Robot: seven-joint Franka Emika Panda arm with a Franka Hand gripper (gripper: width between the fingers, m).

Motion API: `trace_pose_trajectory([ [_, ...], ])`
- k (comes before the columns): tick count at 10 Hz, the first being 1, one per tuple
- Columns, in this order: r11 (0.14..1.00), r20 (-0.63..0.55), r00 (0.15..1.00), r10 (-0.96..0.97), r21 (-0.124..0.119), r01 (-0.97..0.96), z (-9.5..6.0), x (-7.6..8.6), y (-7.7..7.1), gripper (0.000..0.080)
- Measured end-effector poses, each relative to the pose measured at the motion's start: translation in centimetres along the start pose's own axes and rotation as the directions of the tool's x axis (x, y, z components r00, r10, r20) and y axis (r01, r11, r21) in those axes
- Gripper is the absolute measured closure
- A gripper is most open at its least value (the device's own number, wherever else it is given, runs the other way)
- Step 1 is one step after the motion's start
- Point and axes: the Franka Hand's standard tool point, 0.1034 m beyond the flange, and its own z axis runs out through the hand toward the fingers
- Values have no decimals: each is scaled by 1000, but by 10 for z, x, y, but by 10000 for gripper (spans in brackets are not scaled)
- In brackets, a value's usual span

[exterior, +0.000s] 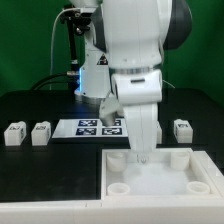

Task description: Assemble one leg

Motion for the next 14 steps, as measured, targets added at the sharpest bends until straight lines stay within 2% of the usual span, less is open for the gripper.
trace_pose_trajectory([
  [2,995,9,995,98,-30,-98,-27,11,-10,151],
  [4,909,-4,910,415,-31,-415,-35,41,-31,151],
  [5,848,-11,848,529,-29,-529,-34,57,-36,151],
  [7,679,-28,679,733,-17,-734,-30,88,-43,151],
  [8,588,-31,588,808,4,-809,-25,86,-43,151],
  [10,393,-29,392,919,24,-919,-24,86,-43,151],
  [11,318,-27,317,948,30,-948,-24,88,-44,151],
  [13,70,-1,70,998,38,-997,-24,100,-53,151],
  [14,34,8,35,999,38,-999,-23,105,-56,151],
])
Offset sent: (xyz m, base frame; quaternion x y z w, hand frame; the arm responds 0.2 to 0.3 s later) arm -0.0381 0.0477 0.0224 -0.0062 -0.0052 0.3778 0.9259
